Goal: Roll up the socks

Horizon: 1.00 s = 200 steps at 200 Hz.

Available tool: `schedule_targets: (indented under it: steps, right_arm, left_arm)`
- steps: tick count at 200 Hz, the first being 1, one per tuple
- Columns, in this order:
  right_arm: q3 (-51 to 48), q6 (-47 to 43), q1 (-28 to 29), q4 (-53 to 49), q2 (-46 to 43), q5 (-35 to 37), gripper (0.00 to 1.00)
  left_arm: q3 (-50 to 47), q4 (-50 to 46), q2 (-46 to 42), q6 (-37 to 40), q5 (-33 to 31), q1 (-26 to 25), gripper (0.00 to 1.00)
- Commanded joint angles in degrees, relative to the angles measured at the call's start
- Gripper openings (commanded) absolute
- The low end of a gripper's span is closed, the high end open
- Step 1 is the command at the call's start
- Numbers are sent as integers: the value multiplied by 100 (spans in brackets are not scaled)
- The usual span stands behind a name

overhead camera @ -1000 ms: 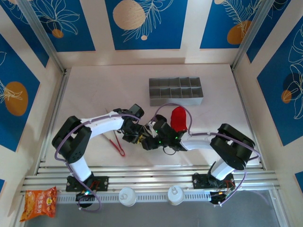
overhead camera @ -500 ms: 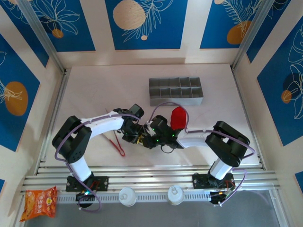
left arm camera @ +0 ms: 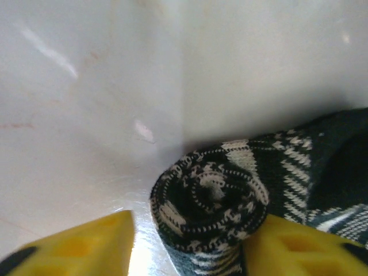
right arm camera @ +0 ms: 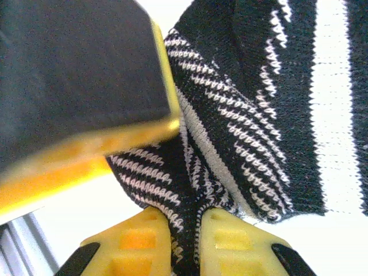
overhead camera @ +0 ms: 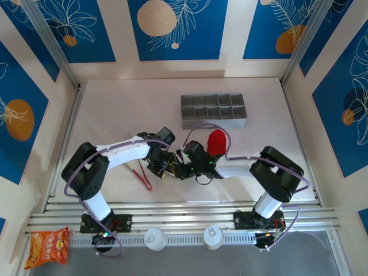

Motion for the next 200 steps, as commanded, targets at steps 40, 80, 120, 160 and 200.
schedule_targets:
  steps: [40,80,120,160,200]
  right_arm:
    - [-581,355,-615,-668,514,-843,0]
    - [-395,475,-1004,-879,806,-1341,0]
    - [-242,541,-1224,-967,988,-1619,0]
    - [-18,563,-1359,-1203,1182,-1779,0]
    - [118,591,-1418,-1346,1222,-1795,0]
  left_arm:
    - [-945,996,-1366,930,-671,9,68]
    - [-1773,2087,-1960,1333,-597,-10,57]
    - [-2059,2657,-1928,1439,-484,-101,51]
    - [-2087,2925,-1632,1363,-434,-206,48]
    - [-2172,2798,-1807,1266,-705,-325,48]
